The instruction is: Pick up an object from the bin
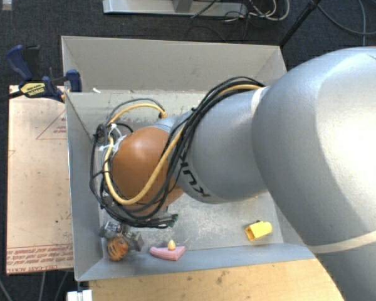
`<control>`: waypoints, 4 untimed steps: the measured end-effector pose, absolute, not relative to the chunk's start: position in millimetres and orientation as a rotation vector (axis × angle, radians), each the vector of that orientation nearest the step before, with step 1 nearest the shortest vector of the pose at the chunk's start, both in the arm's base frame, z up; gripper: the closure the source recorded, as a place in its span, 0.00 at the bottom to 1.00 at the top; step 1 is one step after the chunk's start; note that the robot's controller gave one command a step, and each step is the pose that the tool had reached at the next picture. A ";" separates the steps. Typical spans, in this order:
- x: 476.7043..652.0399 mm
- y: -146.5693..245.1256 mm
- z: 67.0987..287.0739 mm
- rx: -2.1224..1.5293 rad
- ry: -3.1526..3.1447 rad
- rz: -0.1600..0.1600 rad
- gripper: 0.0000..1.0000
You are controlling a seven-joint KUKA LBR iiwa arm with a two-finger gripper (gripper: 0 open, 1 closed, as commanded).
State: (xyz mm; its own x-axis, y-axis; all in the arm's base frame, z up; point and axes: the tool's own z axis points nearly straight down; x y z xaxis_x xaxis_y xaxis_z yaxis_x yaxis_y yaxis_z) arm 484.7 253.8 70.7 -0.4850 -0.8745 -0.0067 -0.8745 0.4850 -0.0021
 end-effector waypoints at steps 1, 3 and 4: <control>484.7 253.8 70.7 -1.591 2.701 0.003 1.00; 484.8 254.5 109.0 -1.590 2.709 0.004 1.00; 487.1 256.2 175.6 -1.582 2.706 0.002 1.00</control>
Offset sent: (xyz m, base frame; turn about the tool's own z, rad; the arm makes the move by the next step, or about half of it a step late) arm 0.0000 -0.0002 0.0438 0.0000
